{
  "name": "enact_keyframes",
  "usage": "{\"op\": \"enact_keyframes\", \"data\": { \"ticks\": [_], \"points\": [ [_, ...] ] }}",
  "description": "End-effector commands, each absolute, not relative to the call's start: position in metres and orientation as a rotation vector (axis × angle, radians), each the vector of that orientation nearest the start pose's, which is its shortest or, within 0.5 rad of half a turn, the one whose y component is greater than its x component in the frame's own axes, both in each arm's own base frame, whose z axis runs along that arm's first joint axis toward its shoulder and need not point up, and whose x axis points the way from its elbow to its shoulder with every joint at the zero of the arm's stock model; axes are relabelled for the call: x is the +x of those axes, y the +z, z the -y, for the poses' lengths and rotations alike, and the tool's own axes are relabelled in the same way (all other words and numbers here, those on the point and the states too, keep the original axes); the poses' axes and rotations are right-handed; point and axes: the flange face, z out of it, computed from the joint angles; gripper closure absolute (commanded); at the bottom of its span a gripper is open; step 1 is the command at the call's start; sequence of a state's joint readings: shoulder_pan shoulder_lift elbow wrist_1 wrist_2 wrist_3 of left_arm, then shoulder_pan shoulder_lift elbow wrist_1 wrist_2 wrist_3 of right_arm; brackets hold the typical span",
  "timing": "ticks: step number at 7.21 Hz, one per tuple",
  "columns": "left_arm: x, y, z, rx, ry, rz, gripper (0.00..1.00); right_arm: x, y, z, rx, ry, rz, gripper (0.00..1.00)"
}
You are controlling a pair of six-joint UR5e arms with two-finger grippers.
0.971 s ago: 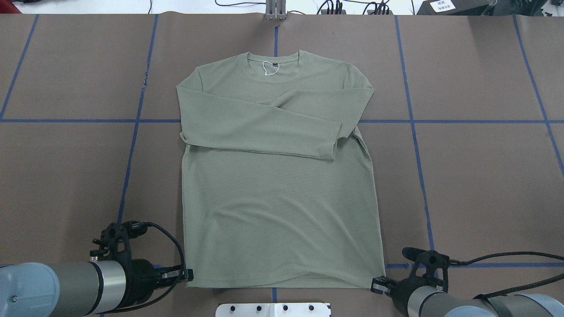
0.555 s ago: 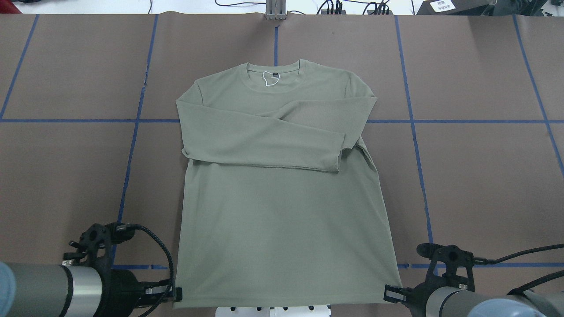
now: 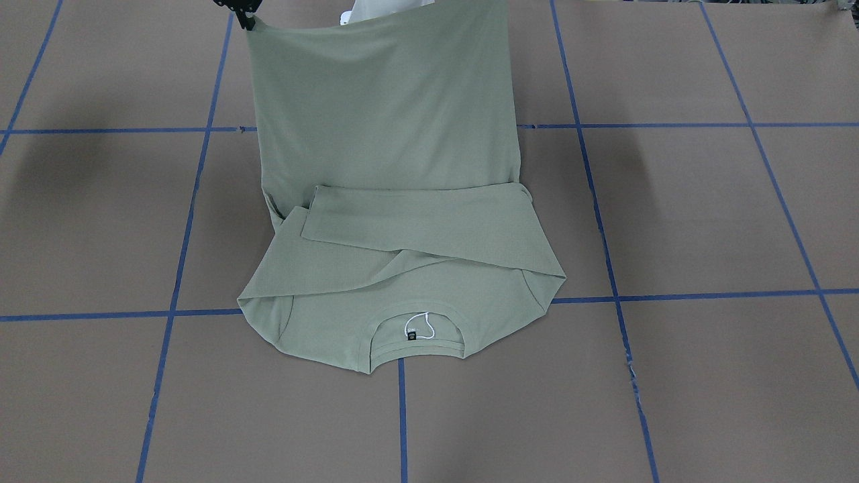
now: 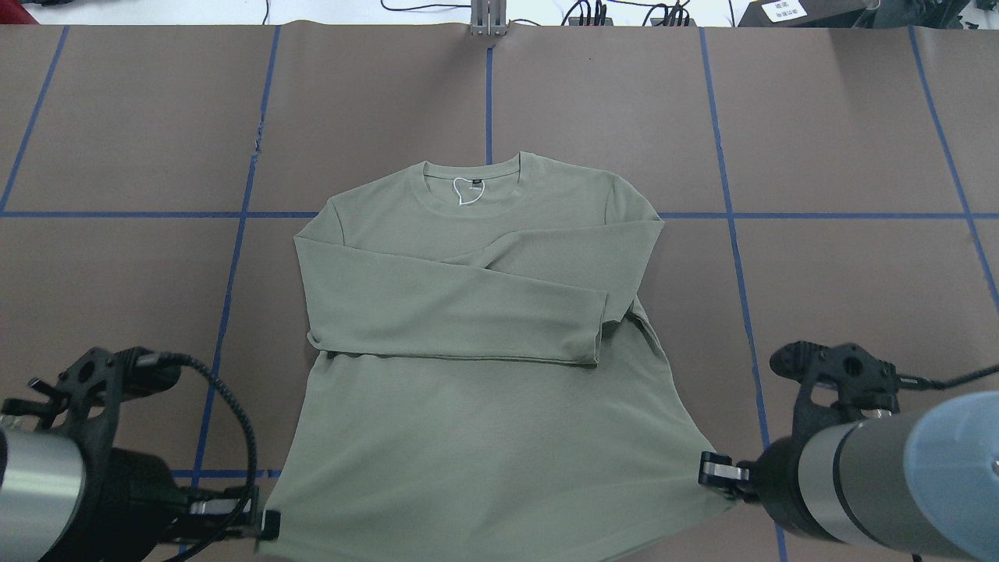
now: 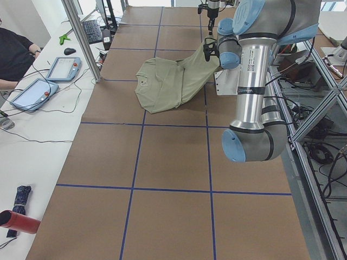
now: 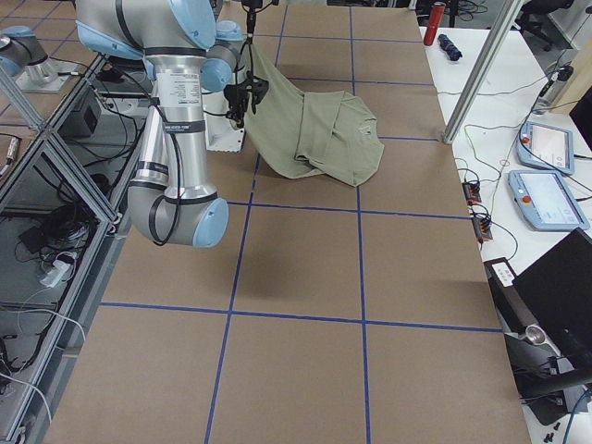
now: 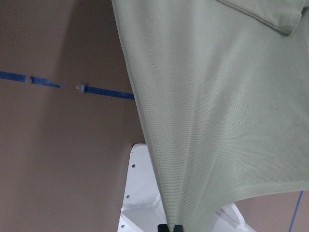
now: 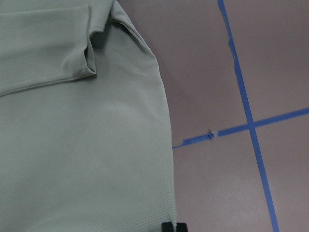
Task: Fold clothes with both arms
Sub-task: 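Lift the hem with both grippers and carry it toward the collar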
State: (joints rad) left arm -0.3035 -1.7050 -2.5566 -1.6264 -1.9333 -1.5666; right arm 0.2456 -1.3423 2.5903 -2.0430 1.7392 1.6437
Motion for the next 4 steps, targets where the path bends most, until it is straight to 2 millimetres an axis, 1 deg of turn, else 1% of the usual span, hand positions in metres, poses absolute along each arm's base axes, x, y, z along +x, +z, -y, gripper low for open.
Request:
{"op": "enact_keyframes", "data": {
  "ticks": [1,2,3,4],
  "points": [
    [0.35,0.174,0.302,0.058,-0.052,-1.128,1.0,-0.334,0.194,0.289,0.037,0.183,0.757,1.0],
    [0.349,0.175,0.363,0.136,-0.069,-1.05,1.0,-0.326,0.199,0.343,0.029,0.191,0.737,1.0],
    [0.337,0.178,0.411,0.157,-0.028,-1.015,1.0,-0.327,0.201,0.394,0.037,0.219,0.707,1.0],
    [0.323,0.19,0.449,0.192,-0.016,-0.978,1.0,-0.339,0.191,0.435,0.053,0.232,0.684,1.0]
  ]
}}
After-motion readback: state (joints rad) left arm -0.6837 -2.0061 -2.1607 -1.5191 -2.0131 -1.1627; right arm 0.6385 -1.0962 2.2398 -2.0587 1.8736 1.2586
